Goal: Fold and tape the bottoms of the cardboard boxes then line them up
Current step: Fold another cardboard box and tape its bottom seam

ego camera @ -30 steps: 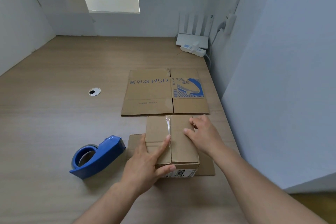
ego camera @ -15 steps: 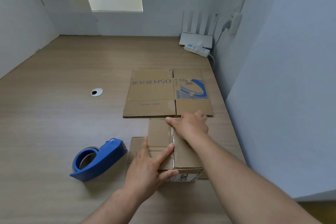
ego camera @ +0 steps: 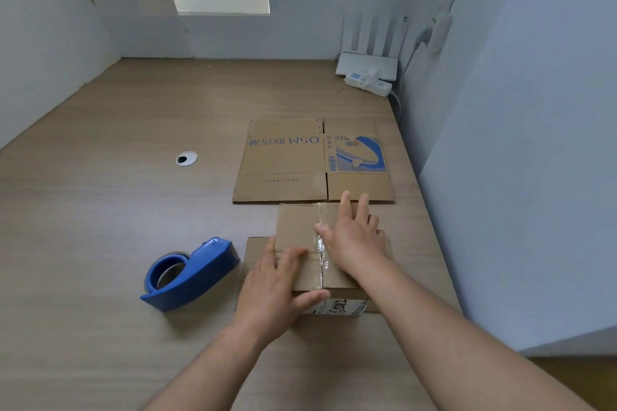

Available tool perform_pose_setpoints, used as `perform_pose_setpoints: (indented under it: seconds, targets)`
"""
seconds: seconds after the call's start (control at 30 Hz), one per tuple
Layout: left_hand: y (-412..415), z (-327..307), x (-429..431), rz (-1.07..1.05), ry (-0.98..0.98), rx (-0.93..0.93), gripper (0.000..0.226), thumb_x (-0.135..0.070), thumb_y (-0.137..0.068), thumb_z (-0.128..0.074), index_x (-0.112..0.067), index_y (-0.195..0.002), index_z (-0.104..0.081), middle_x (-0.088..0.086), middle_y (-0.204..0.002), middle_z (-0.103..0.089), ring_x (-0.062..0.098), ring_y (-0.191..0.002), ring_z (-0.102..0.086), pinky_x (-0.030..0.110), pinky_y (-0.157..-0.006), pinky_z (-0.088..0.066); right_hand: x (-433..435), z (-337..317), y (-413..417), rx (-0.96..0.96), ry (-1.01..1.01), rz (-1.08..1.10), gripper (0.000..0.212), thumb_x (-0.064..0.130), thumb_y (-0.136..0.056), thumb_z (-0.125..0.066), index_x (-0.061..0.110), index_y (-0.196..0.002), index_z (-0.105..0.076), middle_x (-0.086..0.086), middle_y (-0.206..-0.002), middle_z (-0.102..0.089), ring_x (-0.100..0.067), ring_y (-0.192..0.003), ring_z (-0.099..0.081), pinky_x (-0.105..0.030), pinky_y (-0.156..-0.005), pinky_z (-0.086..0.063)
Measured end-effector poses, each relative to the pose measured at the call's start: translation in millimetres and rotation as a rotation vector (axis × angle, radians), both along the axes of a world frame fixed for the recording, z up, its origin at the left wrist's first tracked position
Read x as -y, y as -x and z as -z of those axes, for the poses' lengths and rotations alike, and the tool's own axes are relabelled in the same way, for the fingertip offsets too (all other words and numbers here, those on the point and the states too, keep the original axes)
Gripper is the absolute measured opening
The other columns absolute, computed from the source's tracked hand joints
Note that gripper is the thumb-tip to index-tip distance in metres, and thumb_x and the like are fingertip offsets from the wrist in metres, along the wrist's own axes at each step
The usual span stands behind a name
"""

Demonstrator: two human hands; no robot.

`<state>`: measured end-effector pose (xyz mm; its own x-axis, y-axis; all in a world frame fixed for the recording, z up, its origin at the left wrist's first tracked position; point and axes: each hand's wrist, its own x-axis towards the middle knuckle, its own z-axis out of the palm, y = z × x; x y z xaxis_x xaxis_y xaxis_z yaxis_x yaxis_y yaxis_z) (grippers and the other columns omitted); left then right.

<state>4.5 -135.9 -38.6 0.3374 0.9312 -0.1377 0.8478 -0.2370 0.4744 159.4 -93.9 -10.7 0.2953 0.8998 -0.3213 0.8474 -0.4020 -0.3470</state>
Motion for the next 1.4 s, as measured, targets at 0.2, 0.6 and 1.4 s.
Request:
perform_pose_setpoints:
  seconds: [0.2, 0.6, 1.4]
  targets:
    - [-1, -2, 4, -0.091, -0.006, 0.035, 0.101, -0.069, -0.071, -0.063, -0.021, -0.146, -0.016, -0.004, -0.149, -0.029, 0.016, -0.132, -0.037, 0.031, -0.105, -0.034, 29, 0, 1, -0.05, 0.055, -0.003, 0.088, 0.058, -0.092, -0.043, 0.027, -0.149, 0.017, -0.008, -0.155, 0.026, -0.029, -0.146, 0.008, -0.057, -0.114, -0.01]
    - [-7, -11, 14, -0.174, 0.041, 0.065, 0.11, -0.072, -0.067, -0.062, -0.023, -0.15, -0.008, -0.003, -0.151, -0.027, 0.017, -0.135, -0.034, 0.037, -0.108, -0.036, 62, 3, -16, -0.254, -0.079, -0.064, 0.11, 0.061, -0.076, -0.065, 0.033, -0.15, 0.01, -0.003, -0.159, 0.017, -0.027, -0.147, 0.003, -0.046, -0.116, -0.006]
    - [135, 18, -49, -0.405, 0.135, -0.297, 0.027, -0.051, -0.088, -0.053, -0.024, -0.087, -0.053, -0.007, -0.074, -0.055, 0.015, -0.075, -0.057, 0.025, -0.057, -0.037, 57, -11, 71, 0.002, -0.82, -0.248, 0.034, 0.028, -0.083, -0.046, 0.013, -0.101, -0.07, -0.007, -0.113, -0.062, -0.015, -0.106, -0.056, -0.031, -0.089, -0.041]
